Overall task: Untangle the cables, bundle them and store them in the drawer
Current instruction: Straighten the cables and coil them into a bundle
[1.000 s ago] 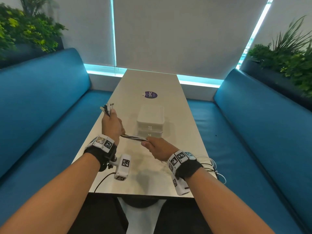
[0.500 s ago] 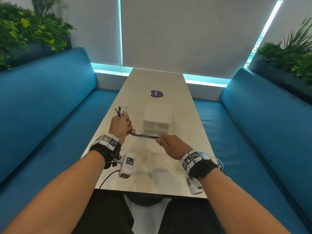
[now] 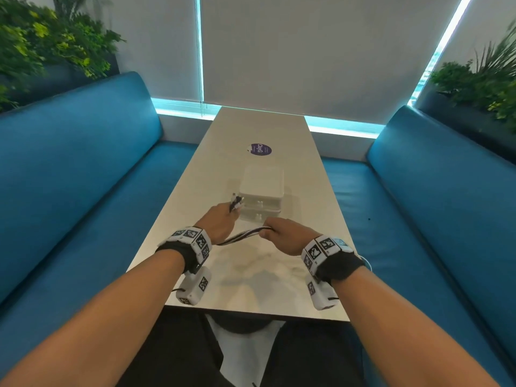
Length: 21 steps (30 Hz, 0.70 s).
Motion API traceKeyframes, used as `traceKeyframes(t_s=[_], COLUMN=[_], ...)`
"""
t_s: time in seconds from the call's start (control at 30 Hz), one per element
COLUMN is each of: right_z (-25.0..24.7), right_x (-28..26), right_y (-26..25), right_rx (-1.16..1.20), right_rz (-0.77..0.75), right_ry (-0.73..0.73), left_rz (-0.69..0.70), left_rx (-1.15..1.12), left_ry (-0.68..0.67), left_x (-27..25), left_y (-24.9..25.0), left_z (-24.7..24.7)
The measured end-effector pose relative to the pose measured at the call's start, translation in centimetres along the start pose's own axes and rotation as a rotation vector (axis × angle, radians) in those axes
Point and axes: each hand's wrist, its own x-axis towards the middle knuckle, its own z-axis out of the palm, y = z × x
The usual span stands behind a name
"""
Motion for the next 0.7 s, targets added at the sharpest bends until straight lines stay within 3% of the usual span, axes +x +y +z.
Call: traceKeyframes(t_s=[0.23,0.4,0.7], right_z=[-0.7,0.3,1.2], right_x=[-0.3,-0.2,0.3], right_y=[0.0,0.4,1.6], right_rx=[0.044,0.105,0.098], right_rz=[-0.1,-0.054,0.023], right_ry=[0.088,0.104,0.066], left_rz=[0.121,0.147,0.036], left_rx=[0.108,0.162,0.306], left_ry=[-0.193,-0.27,-0.285], left_x=[-1.4,-1.3,-1.5], left_y=[1.4,0.9,1.2], left_z=[2.2,2.6,2.4])
